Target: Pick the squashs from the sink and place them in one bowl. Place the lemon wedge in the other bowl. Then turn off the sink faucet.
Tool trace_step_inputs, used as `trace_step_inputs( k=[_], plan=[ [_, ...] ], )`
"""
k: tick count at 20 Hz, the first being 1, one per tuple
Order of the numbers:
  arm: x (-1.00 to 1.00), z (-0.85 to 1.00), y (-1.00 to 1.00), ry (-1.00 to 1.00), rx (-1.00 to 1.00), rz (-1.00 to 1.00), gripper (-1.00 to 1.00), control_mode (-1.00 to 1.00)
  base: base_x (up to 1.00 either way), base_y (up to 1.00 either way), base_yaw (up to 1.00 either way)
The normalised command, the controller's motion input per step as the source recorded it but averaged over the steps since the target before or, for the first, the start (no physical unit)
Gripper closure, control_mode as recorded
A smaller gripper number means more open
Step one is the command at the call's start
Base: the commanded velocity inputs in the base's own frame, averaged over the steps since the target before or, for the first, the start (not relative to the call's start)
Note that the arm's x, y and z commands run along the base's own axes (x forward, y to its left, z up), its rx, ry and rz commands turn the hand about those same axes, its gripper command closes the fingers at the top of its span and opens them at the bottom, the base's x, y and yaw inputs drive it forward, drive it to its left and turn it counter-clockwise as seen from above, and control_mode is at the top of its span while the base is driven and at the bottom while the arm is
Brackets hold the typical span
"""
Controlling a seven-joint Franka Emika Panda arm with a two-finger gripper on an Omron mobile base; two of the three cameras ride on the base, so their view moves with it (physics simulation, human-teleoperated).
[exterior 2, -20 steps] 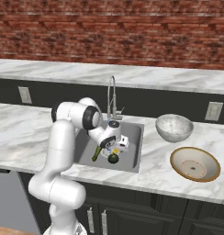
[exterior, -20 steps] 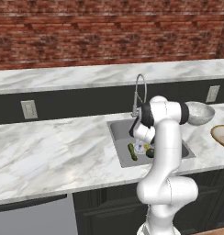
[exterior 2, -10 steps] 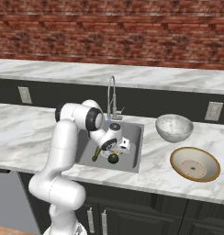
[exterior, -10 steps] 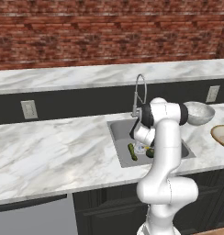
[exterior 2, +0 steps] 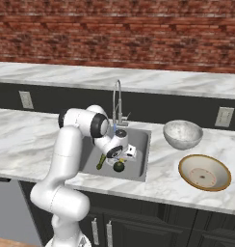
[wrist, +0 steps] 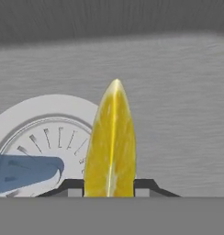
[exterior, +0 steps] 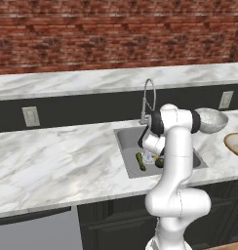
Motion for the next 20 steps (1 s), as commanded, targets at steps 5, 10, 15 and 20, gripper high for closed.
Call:
trace_step_inputs(
  k=[5, 10, 15, 20],
  plan=[
    [-0.1, 0.22, -0.1, -0.01, 0.0, 0.0, 1.0, -1.0, 0.0, 0.0, 0.0],
    [-0.12, 0.49, -0.2, -0.03, 0.0, -0.04, 1.0, -1.0, 0.0, 0.0, 0.0],
    [-0.08, 0.62, -0.24, -0.01, 0.0, -0.07, 1.0, -1.0, 0.0, 0.0, 0.0],
    [-0.12, 0.71, -0.27, -0.02, 0.0, -0.09, 1.0, -1.0, 0.0, 0.0, 0.0]
  ],
)
